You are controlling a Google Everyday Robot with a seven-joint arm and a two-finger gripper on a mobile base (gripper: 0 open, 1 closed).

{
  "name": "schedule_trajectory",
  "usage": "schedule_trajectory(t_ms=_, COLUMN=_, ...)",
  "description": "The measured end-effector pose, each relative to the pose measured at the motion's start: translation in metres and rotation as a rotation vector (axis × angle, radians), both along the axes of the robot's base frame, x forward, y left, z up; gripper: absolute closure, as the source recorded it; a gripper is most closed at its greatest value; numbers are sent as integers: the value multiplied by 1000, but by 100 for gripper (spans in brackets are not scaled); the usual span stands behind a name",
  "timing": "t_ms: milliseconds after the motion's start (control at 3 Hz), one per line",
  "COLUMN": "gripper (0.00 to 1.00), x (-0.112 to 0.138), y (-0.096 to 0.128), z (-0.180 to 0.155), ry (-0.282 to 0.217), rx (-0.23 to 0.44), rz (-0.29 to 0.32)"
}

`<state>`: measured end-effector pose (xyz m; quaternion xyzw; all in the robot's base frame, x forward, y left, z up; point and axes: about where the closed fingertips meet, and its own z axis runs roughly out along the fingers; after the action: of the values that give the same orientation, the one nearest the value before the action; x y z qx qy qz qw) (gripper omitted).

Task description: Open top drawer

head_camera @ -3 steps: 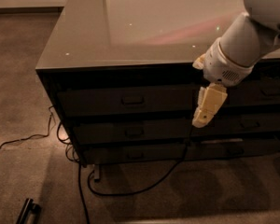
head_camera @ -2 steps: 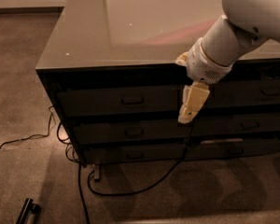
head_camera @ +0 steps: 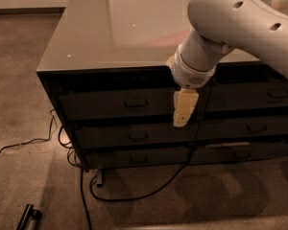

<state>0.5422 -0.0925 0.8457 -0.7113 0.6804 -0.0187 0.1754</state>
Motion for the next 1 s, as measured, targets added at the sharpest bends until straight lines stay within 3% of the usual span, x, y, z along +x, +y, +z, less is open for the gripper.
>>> schedule_trajectory(t_ms=333, gripper=0, x=3, y=-3, z=-11, ry=38, rx=-9, rz=-9)
schedule_trajectory(t_ms=1000, gripper=0, x=34, y=6, z=-61, ry=117, rx=-90, rz=-15)
